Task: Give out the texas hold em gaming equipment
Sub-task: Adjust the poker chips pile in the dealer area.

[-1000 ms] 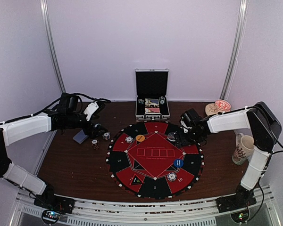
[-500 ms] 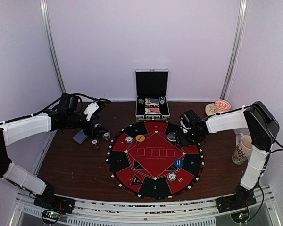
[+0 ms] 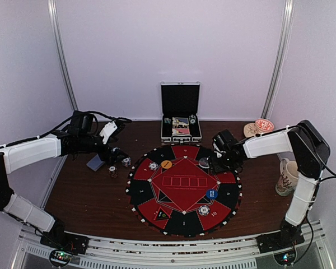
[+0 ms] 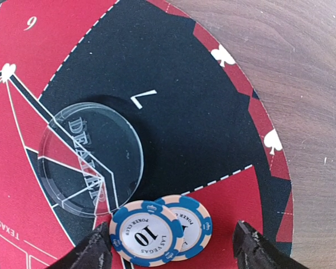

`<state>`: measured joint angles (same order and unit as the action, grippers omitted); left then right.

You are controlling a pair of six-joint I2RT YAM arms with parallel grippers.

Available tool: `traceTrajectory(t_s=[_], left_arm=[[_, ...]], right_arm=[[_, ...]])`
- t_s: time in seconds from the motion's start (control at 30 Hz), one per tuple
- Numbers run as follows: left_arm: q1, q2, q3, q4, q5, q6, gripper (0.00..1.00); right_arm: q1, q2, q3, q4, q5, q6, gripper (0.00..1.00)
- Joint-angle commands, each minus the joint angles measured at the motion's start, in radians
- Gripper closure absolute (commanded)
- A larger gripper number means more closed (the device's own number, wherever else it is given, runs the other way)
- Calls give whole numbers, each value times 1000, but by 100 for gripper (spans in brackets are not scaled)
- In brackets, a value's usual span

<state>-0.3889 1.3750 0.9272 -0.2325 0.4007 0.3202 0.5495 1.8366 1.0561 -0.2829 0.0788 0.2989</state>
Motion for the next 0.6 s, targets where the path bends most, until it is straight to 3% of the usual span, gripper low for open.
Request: traceTrajectory(t_s=[0.0,0.57], left_arm=[[3,2,-6,45,9,-4,2],[3,-5,-8,42,5,-3,2]], right_arm=[[-7,15,17,1,31,11,27],[-16,9,11,7,33,22,36]])
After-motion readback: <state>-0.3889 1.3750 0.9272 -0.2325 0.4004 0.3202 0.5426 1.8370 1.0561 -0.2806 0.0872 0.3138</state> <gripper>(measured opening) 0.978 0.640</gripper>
